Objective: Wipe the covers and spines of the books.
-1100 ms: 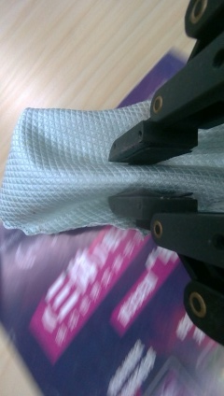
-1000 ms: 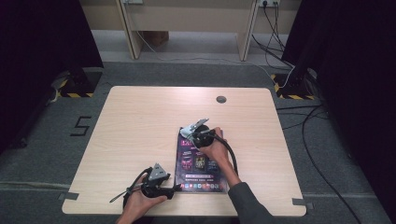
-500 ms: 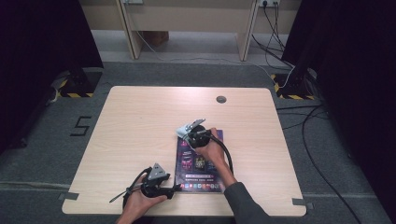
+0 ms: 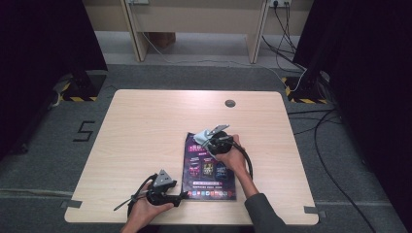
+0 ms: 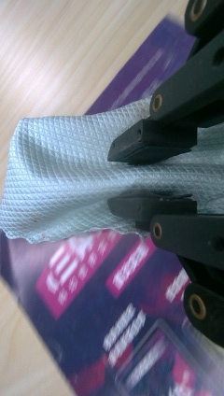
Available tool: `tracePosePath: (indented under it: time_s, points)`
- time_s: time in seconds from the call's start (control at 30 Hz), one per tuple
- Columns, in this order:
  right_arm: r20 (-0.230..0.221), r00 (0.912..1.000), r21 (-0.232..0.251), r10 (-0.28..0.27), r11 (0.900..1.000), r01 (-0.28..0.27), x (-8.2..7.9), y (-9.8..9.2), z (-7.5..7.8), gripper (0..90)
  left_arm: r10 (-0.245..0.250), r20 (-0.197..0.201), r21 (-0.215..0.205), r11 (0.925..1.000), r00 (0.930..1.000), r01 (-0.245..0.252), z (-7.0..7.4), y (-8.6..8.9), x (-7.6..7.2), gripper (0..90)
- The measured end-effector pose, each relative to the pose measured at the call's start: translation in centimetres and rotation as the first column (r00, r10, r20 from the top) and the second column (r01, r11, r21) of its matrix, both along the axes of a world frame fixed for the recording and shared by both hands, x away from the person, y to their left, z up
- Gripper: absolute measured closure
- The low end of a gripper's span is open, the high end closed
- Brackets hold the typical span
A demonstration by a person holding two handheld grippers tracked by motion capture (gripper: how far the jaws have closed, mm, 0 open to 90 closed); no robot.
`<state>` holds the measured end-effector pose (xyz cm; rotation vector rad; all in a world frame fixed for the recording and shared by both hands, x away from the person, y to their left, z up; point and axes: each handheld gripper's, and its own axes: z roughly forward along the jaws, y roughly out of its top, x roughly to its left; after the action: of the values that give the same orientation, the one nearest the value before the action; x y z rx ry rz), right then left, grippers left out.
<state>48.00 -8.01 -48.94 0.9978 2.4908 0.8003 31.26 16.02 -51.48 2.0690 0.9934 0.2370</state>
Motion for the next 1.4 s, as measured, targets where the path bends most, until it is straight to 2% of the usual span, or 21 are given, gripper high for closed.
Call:
tracePosePath:
  time_s: [0.1,0.2,0.33,0.6,0.77,0.8,0.83,0.87,0.97,1.03,1.1,1.23,1.27,1.3,1.4]
  points:
    - [0.001,0.9992,0.006,-0.041,0.999,0.041,0.1,-1.3,0.0,72.6,0.001,-0.001,0.001,1.0000,1.0000,-0.001,0.0,0.0,0.0,36.0]
    - [0.010,0.9992,0.006,-0.039,0.999,0.039,-0.3,-1.9,-0.1,72.6,0.001,-0.001,0.002,1.0000,1.0000,-0.001,0.0,0.0,0.0,35.9]
    - [0.017,0.9996,0.002,-0.023,1.000,0.023,-1.1,-1.8,-0.1,72.8,0.002,-0.002,0.003,1.0000,1.0000,-0.002,0.0,0.0,0.0,35.8]
    - [0.024,0.9960,0.024,0.086,0.996,-0.087,-4.7,-0.4,-0.3,72.7,0.001,-0.002,0.002,1.0000,1.0000,-0.001,0.0,0.0,0.0,35.8]
    - [0.023,0.9856,0.045,0.167,0.985,-0.168,-7.4,-0.1,-0.5,72.5,0.000,-0.001,0.001,1.0000,1.0000,0.000,0.0,0.0,0.0,35.7]
    - [0.023,0.9856,0.045,0.167,0.985,-0.168,-7.4,-0.1,-0.5,72.5,0.000,-0.001,0.001,1.0000,1.0000,0.000,0.0,0.0,0.0,35.7]
    - [0.023,0.9807,0.046,0.194,0.980,-0.195,-8.6,-0.1,-0.5,72.6,0.002,-0.001,-0.001,1.0000,1.0000,-0.002,0.0,0.0,0.0,35.7]
    - [0.017,0.9775,0.042,0.210,0.977,-0.211,-9.0,-0.1,-0.5,72.5,0.003,0.000,-0.001,1.0000,1.0000,-0.003,0.0,0.0,0.0,35.7]
    - [0.015,0.9734,0.036,0.229,0.973,-0.229,-9.8,-0.2,-0.4,72.4,0.003,0.000,0.000,1.0000,1.0000,-0.003,0.0,0.0,0.0,35.7]
    - [0.003,0.9747,0.059,0.224,0.973,-0.223,-9.6,-0.4,-0.4,72.7,0.003,0.000,-0.001,1.0000,1.0000,-0.003,0.0,0.0,0.0,35.7]
    - [0.009,0.9781,0.046,0.208,0.977,-0.208,-9.1,-0.6,-0.4,72.7,0.002,0.000,-0.002,1.0000,1.0000,-0.002,0.0,0.0,0.0,35.7]
    - [0.015,0.9932,0.034,0.115,0.993,-0.116,-7.1,-1.8,-0.3,72.5,-0.001,0.001,0.001,1.0000,1.0000,0.001,0.0,0.0,0.0,35.7]
    - [0.015,0.9932,0.034,0.115,0.993,-0.116,-7.1,-1.8,-0.3,72.5,-0.001,0.001,0.001,1.0000,1.0000,0.001,0.0,0.0,0.0,35.7]
    - [0.024,0.9982,0.033,0.055,0.998,-0.055,-5.6,-2.7,-0.4,72.3,-0.001,0.001,0.001,1.0000,1.0000,0.001,0.0,0.0,0.0,35.7]
    - [0.016,0.9993,0.039,-0.034,0.999,0.034,-3.5,-3.8,-0.3,72.1,-0.001,0.000,0.001,1.0000,1.0000,0.001,0.0,0.0,0.0,35.7]
